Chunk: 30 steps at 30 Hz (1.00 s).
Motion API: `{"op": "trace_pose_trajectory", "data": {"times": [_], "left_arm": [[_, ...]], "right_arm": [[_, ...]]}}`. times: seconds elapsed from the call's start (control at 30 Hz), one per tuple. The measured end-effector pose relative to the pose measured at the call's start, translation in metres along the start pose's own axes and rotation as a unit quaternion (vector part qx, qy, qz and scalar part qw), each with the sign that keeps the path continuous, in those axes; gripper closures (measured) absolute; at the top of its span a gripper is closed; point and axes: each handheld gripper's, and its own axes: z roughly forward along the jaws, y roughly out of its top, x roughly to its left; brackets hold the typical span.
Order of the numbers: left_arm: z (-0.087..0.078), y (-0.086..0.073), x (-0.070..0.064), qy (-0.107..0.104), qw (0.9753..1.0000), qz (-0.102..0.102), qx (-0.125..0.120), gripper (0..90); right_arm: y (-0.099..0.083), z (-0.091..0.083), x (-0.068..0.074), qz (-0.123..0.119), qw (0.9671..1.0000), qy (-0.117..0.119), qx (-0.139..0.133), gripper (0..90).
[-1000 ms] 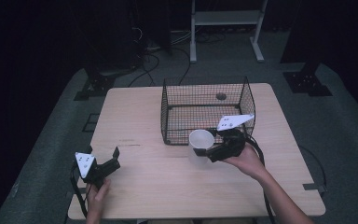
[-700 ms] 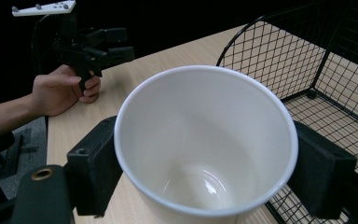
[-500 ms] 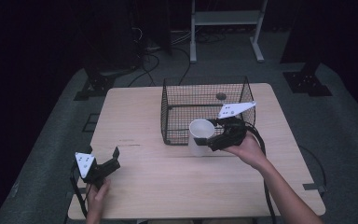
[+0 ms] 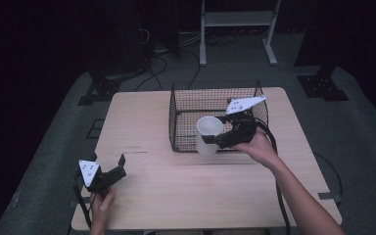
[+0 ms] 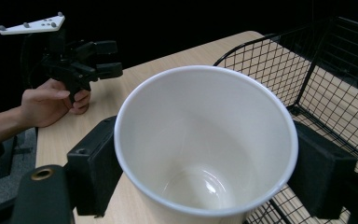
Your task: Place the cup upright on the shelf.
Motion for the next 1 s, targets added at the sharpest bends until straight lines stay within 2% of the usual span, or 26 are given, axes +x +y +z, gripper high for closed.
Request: {"op": "trace_pose_trajectory", "data": {"times": [1.0], "left_arm": [[0.000, 0.000, 0.000, 0.000, 1.0000, -0.001, 0.000, 0.0]], "right_arm": [[0.036, 0.013, -0.028, 0.001, 0.9999, -0.013, 0.006, 19.6]]}}
